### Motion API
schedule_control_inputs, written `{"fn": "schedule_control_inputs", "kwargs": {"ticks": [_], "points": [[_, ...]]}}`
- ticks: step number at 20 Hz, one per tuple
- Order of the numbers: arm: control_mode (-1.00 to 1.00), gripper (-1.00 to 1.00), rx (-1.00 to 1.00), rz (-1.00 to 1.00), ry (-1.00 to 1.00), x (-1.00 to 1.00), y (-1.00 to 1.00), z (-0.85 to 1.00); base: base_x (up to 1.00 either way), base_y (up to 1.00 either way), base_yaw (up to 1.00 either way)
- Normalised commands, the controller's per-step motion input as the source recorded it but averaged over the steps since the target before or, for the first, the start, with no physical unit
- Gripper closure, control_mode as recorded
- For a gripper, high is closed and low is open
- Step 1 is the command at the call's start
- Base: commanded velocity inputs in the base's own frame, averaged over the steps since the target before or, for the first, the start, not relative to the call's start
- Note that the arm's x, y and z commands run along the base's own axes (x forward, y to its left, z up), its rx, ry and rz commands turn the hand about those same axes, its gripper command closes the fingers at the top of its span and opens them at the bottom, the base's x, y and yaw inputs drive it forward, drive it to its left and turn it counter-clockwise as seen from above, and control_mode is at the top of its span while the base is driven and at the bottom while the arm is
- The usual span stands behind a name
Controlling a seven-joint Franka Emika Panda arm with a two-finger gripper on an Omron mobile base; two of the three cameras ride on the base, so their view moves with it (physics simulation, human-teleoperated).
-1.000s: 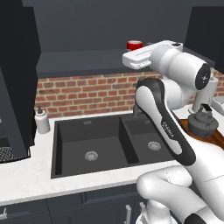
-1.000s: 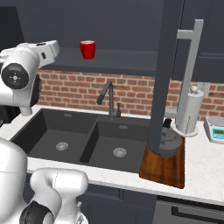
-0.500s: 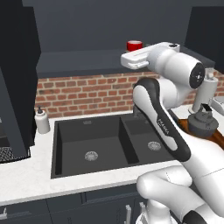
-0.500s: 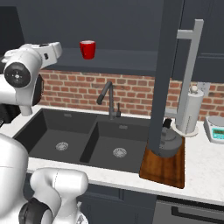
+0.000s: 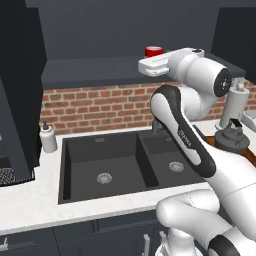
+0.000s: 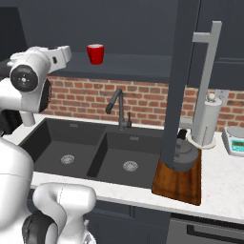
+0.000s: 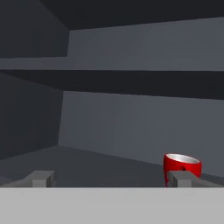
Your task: Pick the kettle from the counter and place it on the tray. Then pick the mug from the cabinet and place it on the tray. Then close the cabinet doors.
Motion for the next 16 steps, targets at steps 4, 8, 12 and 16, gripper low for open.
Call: {"fn": "schedule_control_inputs", "kwargs": {"ticks": [4,8,12,16], "points": [[-1.0,-1.0,0.0,0.0,0.02,0.15,-0.1,-0.08,0.0,0.0,0.0],[-1.0,-1.0,0.0,-0.01,0.01,0.19,-0.08,-0.09,0.0,0.0,0.0],[-1.0,-1.0,0.0,-0.01,0.0,0.18,-0.03,-0.08,0.0,0.0,0.0],[-1.0,-1.0,0.0,-0.01,0.0,0.18,-0.04,-0.08,0.0,0.0,0.0]]}}
